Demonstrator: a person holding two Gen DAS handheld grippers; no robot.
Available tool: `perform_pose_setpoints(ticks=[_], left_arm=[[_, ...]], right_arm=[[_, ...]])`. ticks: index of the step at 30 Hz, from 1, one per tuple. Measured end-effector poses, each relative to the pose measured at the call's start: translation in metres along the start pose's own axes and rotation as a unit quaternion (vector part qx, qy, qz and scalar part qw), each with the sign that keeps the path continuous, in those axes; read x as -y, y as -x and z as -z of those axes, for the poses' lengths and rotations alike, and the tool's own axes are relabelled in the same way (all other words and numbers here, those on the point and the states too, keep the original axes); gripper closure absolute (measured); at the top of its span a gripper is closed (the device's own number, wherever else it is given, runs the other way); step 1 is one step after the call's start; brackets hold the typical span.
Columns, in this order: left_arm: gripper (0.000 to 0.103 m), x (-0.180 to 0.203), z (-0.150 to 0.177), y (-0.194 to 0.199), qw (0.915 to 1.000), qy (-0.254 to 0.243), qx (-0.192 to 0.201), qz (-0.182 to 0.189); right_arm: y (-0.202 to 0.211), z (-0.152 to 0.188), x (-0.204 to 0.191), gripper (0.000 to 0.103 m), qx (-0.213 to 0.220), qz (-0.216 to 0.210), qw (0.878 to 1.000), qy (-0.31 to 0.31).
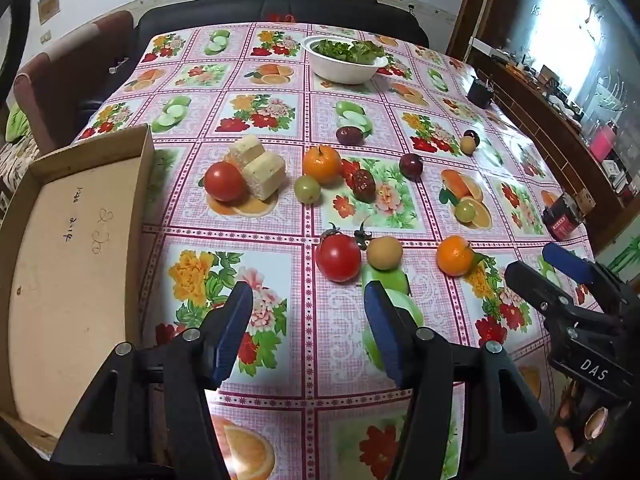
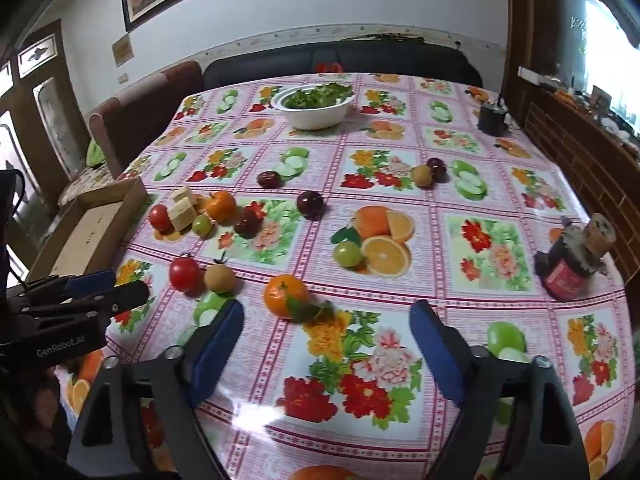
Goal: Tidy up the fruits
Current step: 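Grasp the red tomato with the left tool while the right tool grasps the mandarin orange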
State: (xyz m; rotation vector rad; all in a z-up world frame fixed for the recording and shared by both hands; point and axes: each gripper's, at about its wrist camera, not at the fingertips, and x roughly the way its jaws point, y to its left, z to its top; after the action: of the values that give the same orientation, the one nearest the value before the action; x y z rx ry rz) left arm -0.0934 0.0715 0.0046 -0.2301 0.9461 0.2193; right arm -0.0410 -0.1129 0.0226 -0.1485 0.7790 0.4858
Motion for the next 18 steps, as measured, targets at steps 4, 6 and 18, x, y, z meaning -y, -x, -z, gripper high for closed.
perform_pose_setpoints(ticks=[4,6,18], left_arm=[[0.046,0.001,-0.003,-0.004,1.0,-0.003,-0.004,0.002],[0.046,0.003,-0.004,-0.008,1.0,-0.006,-0.007,0.0],[0.046,0.005,-0.013,-0.033,0.9996,-0.005,-0.029,-0.001]], right_arm=[[-0.009,-0.001,-0.008,0.021,-0.007,-0.004,1.0,0.0],[-0.011,-0.001,-0.001,0.022,-0.011,-0.011,1.0,0.001],[-0.046,-0.005,-0.017,0.036,-0.05,-0.028,0.998,0.016]])
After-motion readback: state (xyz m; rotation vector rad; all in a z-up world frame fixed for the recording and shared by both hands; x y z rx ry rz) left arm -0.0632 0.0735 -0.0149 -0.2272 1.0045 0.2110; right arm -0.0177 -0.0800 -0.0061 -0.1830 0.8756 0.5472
